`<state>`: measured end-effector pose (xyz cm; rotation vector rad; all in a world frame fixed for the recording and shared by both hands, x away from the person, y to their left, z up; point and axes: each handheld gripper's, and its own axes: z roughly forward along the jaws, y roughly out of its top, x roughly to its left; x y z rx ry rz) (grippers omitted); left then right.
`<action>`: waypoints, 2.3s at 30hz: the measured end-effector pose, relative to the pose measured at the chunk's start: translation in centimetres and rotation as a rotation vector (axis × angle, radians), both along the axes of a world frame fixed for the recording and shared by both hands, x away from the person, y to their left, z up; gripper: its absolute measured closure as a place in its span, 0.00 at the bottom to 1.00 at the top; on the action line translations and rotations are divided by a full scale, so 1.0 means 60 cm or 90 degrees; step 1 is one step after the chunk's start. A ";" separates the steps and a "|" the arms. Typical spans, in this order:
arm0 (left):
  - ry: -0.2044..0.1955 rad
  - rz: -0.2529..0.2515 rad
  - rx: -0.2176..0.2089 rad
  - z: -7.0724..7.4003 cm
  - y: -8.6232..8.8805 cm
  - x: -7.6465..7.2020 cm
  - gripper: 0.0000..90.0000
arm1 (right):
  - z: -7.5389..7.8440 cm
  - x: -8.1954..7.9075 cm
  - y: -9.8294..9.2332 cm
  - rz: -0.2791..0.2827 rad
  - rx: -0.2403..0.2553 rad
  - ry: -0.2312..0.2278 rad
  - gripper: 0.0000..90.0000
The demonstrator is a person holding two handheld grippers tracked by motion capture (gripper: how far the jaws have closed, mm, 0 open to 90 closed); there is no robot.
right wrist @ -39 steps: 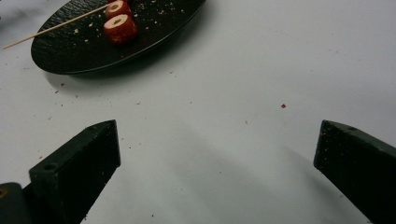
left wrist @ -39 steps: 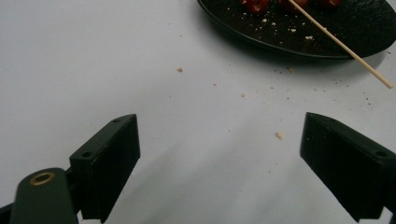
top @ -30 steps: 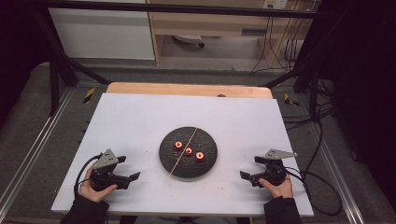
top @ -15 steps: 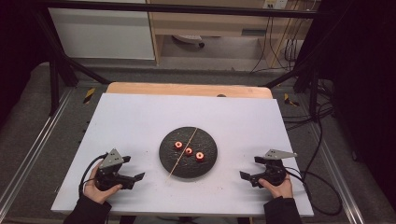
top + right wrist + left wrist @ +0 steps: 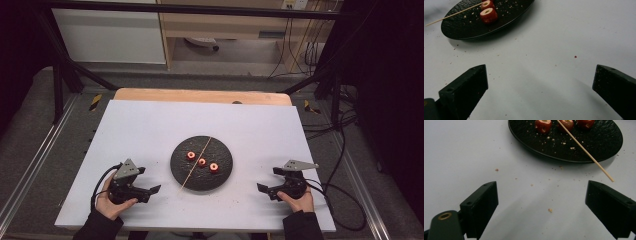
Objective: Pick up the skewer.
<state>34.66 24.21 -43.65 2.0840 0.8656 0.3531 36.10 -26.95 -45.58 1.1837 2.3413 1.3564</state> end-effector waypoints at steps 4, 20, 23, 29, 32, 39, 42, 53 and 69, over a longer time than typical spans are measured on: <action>0.005 0.000 0.008 0.004 -0.011 0.001 0.12 | 0.001 0.000 -0.001 -0.001 0.000 0.001 0.01; 0.015 -0.007 0.019 0.039 -0.063 0.008 0.13 | 0.001 0.000 0.000 -0.005 -0.001 0.001 0.01; 0.015 -0.010 0.030 0.044 -0.076 0.011 0.13 | 0.001 0.000 0.000 -0.006 -0.002 0.002 0.01; 0.022 -0.010 0.043 0.049 -0.100 0.017 0.14 | 0.001 0.000 0.001 -0.005 -0.002 0.001 0.01; 0.027 -0.009 0.053 0.051 -0.111 0.021 0.14 | 0.001 0.000 0.001 -0.005 -0.003 0.001 0.01; 0.040 -0.009 0.071 0.055 -0.138 0.032 0.17 | 0.000 0.001 0.001 -0.003 -0.004 0.001 0.01; 0.050 -0.007 0.080 0.056 -0.149 0.036 0.18 | 0.000 0.001 0.001 -0.003 -0.005 0.000 0.01; 0.097 0.005 0.096 0.048 -0.181 0.053 0.29 | 0.001 0.001 0.001 -0.004 -0.006 0.001 0.01; 0.125 0.045 0.140 0.048 -0.223 0.063 0.63 | 0.000 0.001 0.001 -0.001 -0.004 0.003 0.01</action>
